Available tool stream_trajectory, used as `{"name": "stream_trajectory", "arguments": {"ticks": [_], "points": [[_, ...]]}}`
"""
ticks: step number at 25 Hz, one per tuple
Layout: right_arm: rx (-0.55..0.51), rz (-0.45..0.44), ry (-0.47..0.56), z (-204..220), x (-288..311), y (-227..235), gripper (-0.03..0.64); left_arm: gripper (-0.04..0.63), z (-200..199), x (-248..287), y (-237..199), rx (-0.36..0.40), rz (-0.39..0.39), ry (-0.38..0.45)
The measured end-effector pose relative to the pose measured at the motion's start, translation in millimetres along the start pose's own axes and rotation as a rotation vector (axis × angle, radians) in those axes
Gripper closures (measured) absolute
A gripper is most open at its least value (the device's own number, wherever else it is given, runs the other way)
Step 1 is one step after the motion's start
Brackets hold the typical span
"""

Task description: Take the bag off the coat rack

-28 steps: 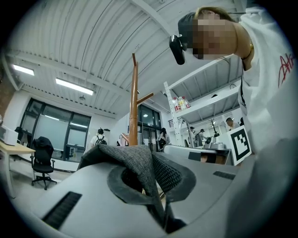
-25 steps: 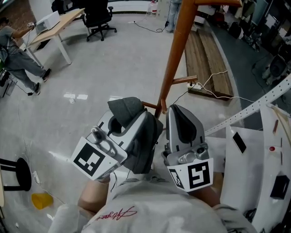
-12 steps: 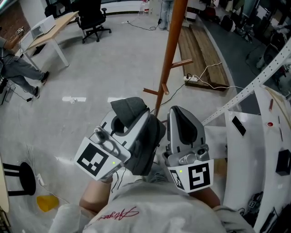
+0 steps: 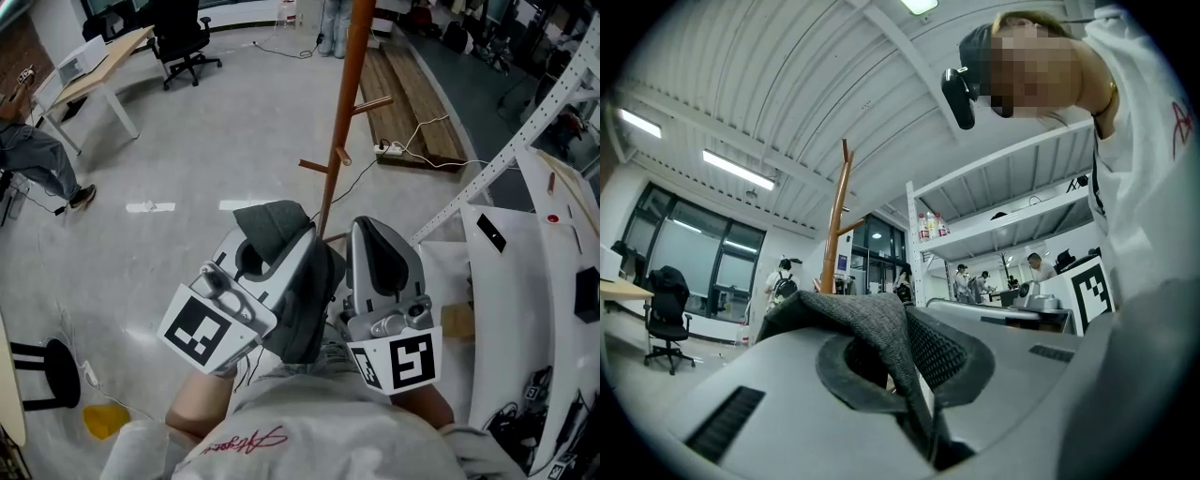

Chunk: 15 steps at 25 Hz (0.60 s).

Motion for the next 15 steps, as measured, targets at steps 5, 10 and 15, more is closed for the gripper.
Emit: {"name": "stream_trajectory", "arguments": {"ticks": [5, 10, 15], "points": [[-0.014, 0.003, 0.008, -8, -8, -8, 0.597, 0.558, -4, -6, 12, 0.004, 0.008, 0.003], [-0.029, -0.026, 0.015, -18, -12, -7, 0.597, 0.558, -10, -3, 26, 0.006, 0.001, 0.013], [-0.031, -0.056, 0.020, -27, -15, -5, 0.597, 0.558, -12, -2, 32, -0.002, -0.035, 0.016]]}}
Point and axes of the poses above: the fingertips, and each gripper's own axes: x forward along the fingers, y to its right, z out of its underside, the point moved 6 cm from there along -x, backward along the fingers, and after that the axes turned 10 degrees about y, right-handed, at the moved point
